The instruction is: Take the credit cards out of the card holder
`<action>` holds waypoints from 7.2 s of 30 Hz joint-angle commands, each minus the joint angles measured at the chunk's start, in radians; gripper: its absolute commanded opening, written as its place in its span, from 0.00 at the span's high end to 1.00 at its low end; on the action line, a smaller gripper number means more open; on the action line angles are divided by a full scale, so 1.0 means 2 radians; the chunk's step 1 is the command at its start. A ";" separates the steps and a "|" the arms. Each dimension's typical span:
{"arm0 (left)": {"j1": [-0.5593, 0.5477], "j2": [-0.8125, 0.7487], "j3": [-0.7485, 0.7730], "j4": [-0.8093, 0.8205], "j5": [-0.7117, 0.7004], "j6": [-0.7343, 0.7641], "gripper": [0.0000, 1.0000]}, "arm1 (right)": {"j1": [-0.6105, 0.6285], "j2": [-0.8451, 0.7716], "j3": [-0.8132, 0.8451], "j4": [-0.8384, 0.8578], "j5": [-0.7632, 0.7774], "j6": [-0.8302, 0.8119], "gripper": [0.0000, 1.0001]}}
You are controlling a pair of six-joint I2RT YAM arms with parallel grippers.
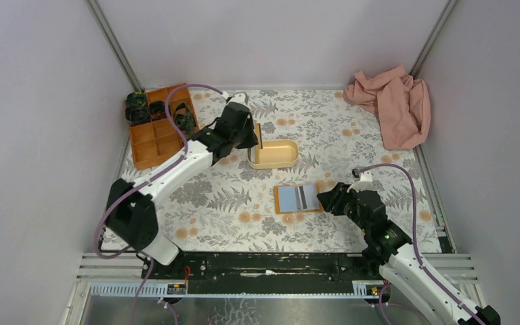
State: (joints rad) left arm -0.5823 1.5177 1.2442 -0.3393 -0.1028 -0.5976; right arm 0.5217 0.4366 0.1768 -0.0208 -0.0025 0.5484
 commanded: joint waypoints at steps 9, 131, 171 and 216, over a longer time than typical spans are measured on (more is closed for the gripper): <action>0.011 0.120 0.089 -0.105 -0.001 0.040 1.00 | 0.001 0.010 0.009 0.007 0.021 -0.017 0.56; 0.050 0.309 0.303 -0.295 0.059 0.057 1.00 | 0.001 0.035 -0.007 0.022 0.031 -0.013 0.57; 0.052 0.289 0.307 -0.307 0.025 0.047 0.89 | 0.001 0.036 -0.008 0.022 0.034 -0.013 0.57; 0.037 0.293 0.315 -0.305 0.006 0.042 0.88 | 0.001 0.044 -0.009 0.027 0.033 -0.013 0.57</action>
State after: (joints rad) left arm -0.5037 2.1208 1.8515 -0.9401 -0.0608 -0.5175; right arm 0.5217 0.5262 0.1574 -0.0090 0.0441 0.5308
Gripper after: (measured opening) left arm 0.111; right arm 0.433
